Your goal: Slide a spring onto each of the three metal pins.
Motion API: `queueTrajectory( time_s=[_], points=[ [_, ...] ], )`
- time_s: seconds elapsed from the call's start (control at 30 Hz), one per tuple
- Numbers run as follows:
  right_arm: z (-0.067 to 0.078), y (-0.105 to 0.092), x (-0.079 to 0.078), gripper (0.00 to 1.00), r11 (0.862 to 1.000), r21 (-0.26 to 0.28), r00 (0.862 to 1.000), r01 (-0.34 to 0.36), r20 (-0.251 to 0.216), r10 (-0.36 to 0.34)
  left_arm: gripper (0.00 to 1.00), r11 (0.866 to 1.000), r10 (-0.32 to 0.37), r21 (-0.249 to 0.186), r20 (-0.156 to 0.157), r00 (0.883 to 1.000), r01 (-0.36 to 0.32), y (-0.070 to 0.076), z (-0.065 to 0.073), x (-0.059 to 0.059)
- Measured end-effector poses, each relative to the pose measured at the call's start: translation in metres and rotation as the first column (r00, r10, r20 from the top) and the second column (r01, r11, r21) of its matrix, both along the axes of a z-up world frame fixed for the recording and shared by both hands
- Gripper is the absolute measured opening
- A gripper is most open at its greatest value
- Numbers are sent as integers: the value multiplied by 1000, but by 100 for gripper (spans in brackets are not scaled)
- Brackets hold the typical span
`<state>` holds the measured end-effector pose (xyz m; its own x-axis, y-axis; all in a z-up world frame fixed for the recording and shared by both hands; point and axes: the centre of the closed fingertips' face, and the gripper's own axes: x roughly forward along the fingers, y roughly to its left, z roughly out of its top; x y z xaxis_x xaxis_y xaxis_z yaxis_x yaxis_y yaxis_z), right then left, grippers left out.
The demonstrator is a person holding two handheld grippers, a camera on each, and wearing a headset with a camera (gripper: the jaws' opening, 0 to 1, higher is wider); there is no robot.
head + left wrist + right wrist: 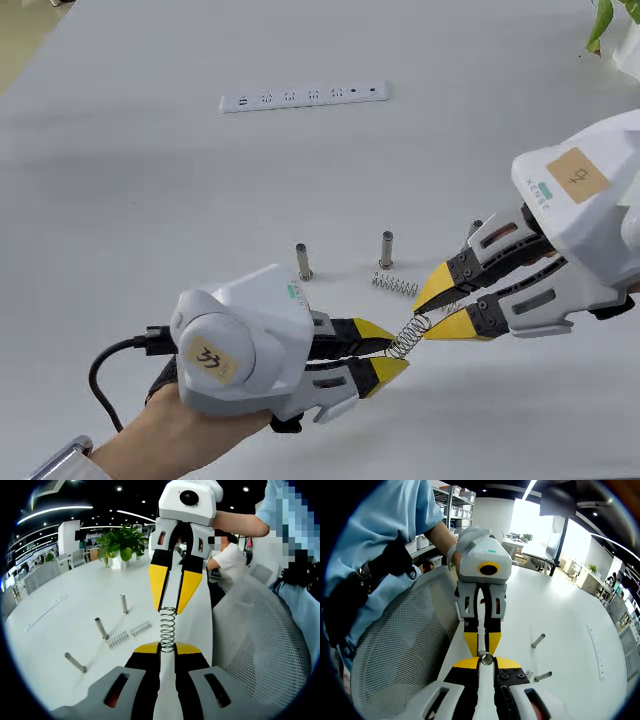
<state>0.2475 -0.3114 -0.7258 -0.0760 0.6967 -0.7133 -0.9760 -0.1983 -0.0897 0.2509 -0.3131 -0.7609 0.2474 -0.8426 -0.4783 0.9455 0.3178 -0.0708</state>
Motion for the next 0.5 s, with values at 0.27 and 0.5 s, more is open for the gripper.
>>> queueTrajectory(
  time_s=[0.27,0.5],
  points=[
    [2,4,-1,7,1000,2,1000,-13,20,13,6,1000,5,-9,-5,1000,-5,-1,0,0],
    [1,2,1,7,1000,1,1000,-8,25,7,6,1000,12,-14,2,1000,-12,0,1,1]
  ],
)
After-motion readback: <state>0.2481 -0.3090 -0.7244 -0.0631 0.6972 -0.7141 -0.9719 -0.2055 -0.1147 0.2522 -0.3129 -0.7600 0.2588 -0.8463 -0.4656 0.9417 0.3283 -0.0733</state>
